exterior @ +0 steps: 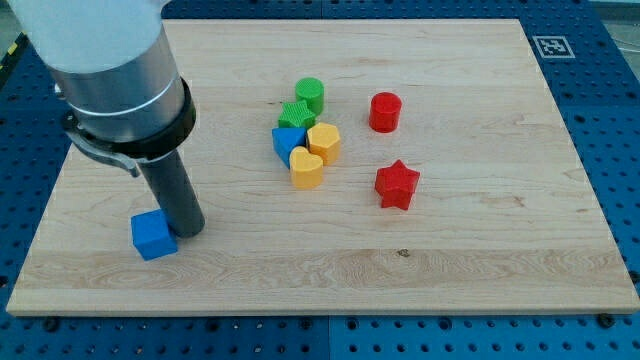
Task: Push the blue cube downwards
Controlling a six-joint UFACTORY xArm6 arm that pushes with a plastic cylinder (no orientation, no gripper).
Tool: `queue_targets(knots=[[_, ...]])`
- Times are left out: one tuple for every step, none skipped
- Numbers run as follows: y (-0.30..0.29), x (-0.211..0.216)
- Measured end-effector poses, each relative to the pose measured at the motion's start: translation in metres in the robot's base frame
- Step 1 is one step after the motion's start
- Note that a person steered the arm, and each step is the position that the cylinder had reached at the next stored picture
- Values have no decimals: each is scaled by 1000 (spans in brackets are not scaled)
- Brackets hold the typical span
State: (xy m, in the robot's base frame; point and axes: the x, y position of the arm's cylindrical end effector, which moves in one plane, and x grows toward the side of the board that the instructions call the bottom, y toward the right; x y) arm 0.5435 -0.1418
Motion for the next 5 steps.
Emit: queue_targets(knots=[[-4, -4], [-5, -30], [-20, -23], [-25, -11], [-25, 2]])
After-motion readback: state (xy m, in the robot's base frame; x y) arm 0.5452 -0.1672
